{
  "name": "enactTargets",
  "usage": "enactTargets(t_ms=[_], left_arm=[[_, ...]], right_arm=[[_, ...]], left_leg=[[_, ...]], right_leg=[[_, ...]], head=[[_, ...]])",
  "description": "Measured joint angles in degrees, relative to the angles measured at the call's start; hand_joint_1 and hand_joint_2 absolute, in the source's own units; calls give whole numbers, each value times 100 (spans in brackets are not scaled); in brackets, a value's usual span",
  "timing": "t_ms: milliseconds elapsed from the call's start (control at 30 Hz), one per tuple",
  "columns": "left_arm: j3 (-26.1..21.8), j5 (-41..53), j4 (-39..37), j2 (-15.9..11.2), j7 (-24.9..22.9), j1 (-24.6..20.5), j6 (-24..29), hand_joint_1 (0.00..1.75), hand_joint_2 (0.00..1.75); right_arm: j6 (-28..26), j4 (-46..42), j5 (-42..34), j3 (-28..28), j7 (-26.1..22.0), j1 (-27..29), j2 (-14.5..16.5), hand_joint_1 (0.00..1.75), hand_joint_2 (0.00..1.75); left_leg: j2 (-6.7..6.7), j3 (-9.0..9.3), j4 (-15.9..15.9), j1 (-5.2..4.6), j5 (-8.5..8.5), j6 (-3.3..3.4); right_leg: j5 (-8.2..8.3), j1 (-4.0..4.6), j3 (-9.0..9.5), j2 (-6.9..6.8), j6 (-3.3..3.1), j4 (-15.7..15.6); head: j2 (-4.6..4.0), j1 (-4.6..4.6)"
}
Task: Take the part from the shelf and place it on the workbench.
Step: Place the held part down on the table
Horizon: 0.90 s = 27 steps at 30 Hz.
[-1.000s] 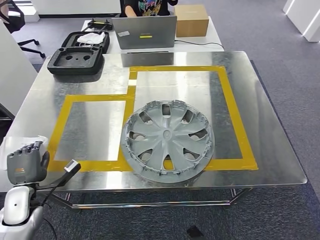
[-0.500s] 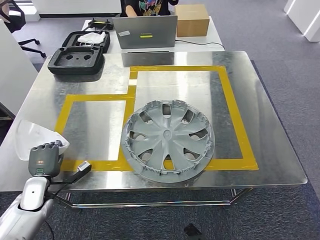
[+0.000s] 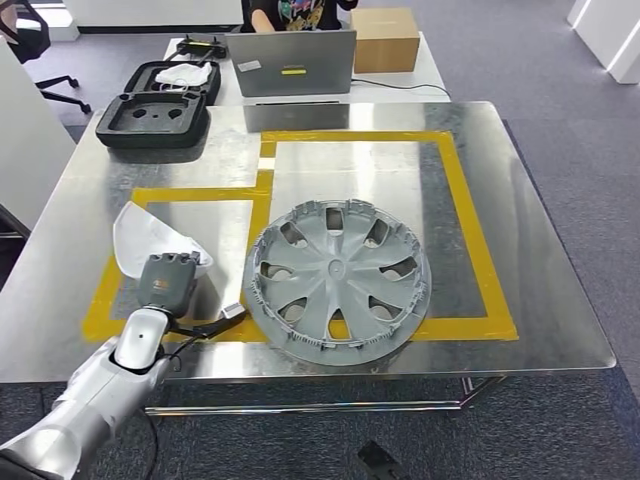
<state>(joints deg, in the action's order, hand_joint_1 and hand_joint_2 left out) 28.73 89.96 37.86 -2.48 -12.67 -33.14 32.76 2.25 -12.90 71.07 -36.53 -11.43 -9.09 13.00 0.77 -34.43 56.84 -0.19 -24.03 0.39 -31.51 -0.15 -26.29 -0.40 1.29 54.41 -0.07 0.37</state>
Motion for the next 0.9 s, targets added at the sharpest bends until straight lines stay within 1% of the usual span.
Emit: enactTargets(t_ms=[100,233,367,500,667,900], left_arm=[[112,0,-95,140,21,-82,2,175,175],[236,0,-183,277,103,-149,9,0,175],[359,1,-211,406,49,-178,-57,0,175],[408,0,-212,441,-90,-170,-10,0,0],[322,0,-173,424,-173,-59,210,0,0],[202,0,-102,406,-173,36,235,0,0]], right_arm=[[1,0,-8,39,14,-2,4,0,0],[6,0,-41,68,45,-2,4,0,0],[19,0,-79,84,48,-11,6,0,0],[19,0,-134,122,42,-2,5,0,0],[-10,0,-246,166,35,18,4,0,0],[-13,0,-264,178,28,27,4,0,0]], left_leg=[[2,-10,3,0,3,3],[2,-13,7,1,4,5],[-2,-20,6,2,3,5],[1,-32,7,1,11,11],[1,-35,8,1,15,17],[1,-35,8,1,15,17]], right_leg=[[8,0,22,9,7,1],[9,1,-13,4,8,3],[4,2,-31,-1,7,6],[12,2,11,8,12,9],[15,2,10,6,15,8],[15,2,-52,5,15,8]], head=[[0,-1],[0,-2],[0,0],[0,0],[0,-1],[0,0]])
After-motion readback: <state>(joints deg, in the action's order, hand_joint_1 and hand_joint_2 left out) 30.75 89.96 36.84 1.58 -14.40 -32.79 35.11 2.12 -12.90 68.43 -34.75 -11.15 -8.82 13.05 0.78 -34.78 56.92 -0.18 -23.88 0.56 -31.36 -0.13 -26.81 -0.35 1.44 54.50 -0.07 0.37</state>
